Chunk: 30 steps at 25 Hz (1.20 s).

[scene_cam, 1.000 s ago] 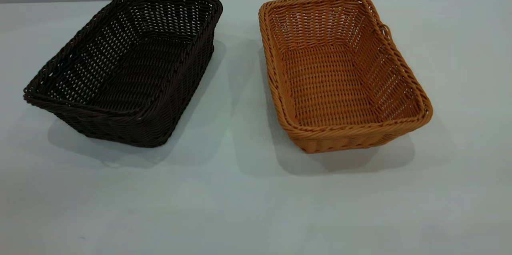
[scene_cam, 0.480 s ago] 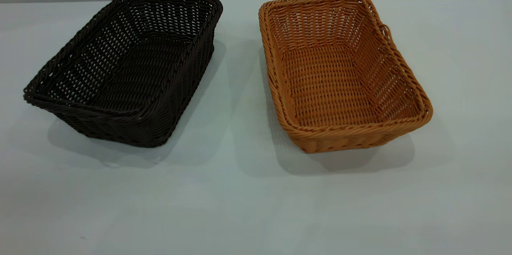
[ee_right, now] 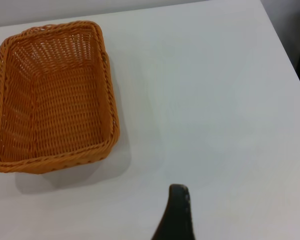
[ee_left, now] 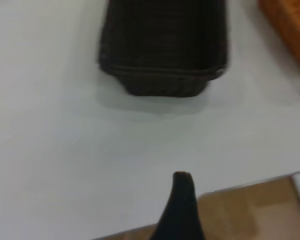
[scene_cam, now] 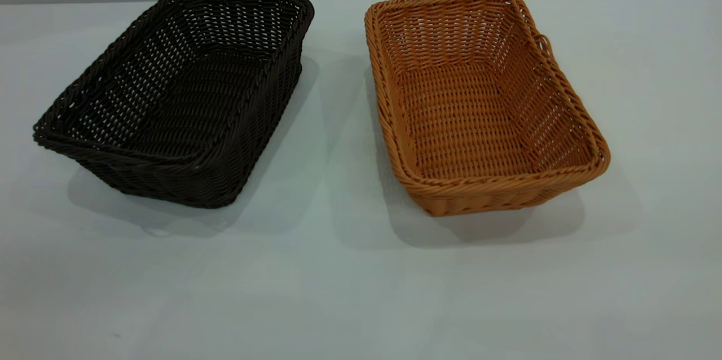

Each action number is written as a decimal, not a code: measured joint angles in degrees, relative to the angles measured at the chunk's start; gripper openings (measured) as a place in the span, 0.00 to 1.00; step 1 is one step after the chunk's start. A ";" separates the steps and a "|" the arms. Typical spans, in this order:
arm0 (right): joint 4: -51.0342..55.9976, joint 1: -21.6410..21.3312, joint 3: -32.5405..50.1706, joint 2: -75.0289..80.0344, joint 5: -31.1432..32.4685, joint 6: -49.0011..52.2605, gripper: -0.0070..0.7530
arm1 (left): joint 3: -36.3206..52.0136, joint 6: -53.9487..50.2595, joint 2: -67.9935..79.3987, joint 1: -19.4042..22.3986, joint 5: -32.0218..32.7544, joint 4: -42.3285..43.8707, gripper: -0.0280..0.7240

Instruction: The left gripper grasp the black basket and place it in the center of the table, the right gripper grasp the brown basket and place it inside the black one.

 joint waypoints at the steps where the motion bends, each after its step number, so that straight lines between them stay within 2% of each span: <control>1: 0.06 0.00 0.00 0.00 0.00 0.00 0.78 | 0.00 0.09 0.00 0.00 -0.07 -1.96 0.81; 5: 0.68 0.00 0.00 0.00 0.00 0.00 0.78 | 0.00 1.95 0.00 -0.11 -1.66 -6.68 0.81; 11: 1.30 0.00 0.00 0.00 0.00 0.00 0.78 | -1.91 -2.12 6.09 -0.11 -7.62 -6.53 0.81; 16: 1.99 0.00 0.00 0.00 0.00 0.00 0.78 | -6.38 -1.69 25.86 -0.11 -17.74 -3.15 0.81; 22: 1.99 0.00 0.00 0.00 0.00 0.00 0.78 | -12.76 8.23 53.16 -0.11 -34.30 -2.74 0.81; 26: 1.99 0.00 0.00 0.00 0.00 0.06 0.78 | -18.72 11.23 70.26 -0.11 -40.74 -6.11 0.81; 30: 1.99 0.00 0.00 0.00 0.00 0.68 0.78 | -26.09 14.90 86.37 -0.11 -44.04 -6.52 0.81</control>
